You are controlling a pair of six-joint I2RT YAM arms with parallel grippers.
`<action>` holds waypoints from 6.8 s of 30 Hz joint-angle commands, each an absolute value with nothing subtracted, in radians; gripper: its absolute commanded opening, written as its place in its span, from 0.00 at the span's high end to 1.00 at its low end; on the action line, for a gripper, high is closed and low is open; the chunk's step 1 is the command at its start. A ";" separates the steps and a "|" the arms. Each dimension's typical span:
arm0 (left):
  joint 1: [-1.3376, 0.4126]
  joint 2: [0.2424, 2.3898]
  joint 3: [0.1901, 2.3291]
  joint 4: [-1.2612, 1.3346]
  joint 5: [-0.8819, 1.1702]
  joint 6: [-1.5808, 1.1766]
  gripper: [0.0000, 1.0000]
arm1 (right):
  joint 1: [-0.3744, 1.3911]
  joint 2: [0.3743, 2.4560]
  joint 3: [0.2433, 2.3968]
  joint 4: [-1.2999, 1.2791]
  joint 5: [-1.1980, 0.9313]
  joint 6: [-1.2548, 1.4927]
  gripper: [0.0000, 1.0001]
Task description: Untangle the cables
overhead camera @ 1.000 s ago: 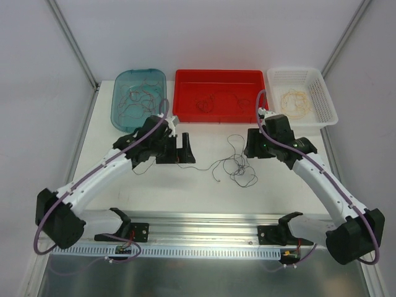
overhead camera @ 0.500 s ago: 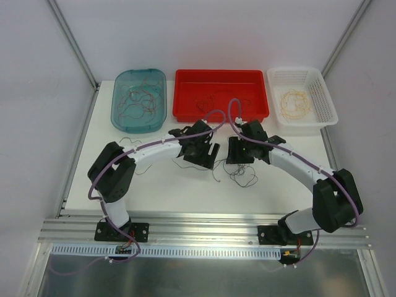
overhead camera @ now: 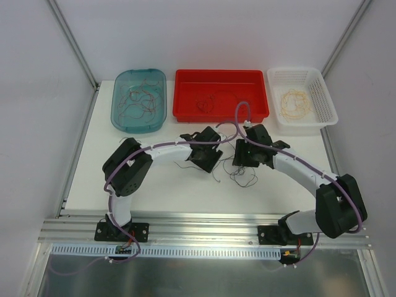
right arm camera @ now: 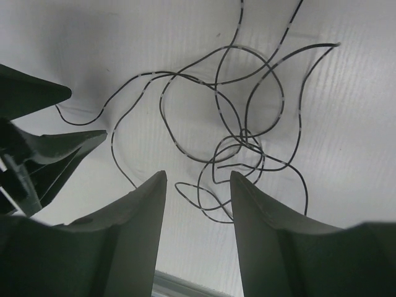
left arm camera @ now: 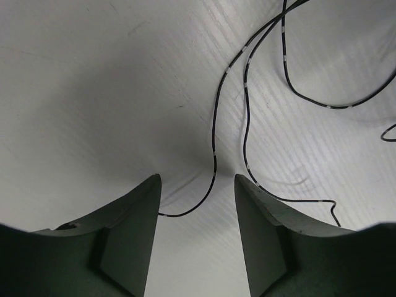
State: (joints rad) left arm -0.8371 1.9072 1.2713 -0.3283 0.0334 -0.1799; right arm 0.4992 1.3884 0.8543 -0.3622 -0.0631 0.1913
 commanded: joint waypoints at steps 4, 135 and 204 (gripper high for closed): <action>-0.880 1.951 1.285 -0.313 -0.046 -0.120 0.58 | 0.483 1.309 0.828 -0.341 -0.021 0.213 0.52; -0.629 1.358 1.038 -0.416 0.256 -0.517 1.00 | 0.161 2.002 1.970 -0.193 -0.471 0.138 0.60; -0.578 2.074 2.319 0.046 0.029 0.083 0.93 | 0.433 0.457 0.828 -0.653 -0.160 0.017 0.02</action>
State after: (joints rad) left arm -0.6044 2.0064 2.3264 -0.0834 0.0906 0.0547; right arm 0.4282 0.4686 0.8349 -0.6147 -0.1608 0.0071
